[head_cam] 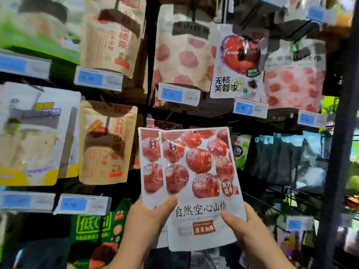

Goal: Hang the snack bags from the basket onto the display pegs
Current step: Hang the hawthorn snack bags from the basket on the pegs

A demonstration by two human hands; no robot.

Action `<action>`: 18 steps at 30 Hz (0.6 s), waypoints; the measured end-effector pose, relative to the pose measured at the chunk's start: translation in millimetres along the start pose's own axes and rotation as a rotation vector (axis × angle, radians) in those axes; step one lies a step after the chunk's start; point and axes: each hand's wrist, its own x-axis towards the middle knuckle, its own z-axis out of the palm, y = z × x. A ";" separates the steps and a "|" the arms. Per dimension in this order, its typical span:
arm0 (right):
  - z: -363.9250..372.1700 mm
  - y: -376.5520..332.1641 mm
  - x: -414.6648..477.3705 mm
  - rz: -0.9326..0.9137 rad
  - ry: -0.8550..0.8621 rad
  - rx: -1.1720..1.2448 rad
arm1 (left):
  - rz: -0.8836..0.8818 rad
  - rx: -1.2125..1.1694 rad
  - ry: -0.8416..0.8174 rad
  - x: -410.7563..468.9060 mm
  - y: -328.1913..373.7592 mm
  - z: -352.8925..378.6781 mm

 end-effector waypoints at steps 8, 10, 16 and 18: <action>21.5 -2.5 23.0 -0.065 0.079 -0.021 | 0.066 0.081 0.065 18.3 9.4 -24.9; 27.0 -5.1 29.3 -0.075 0.051 -0.026 | 0.091 0.111 0.066 21.0 15.6 -35.5; 44.8 -3.1 45.7 -0.087 0.059 -0.014 | 0.122 0.168 0.076 29.7 23.0 -62.9; 55.0 -4.1 46.1 -0.108 0.093 0.000 | 0.100 0.176 0.100 31.6 27.0 -71.3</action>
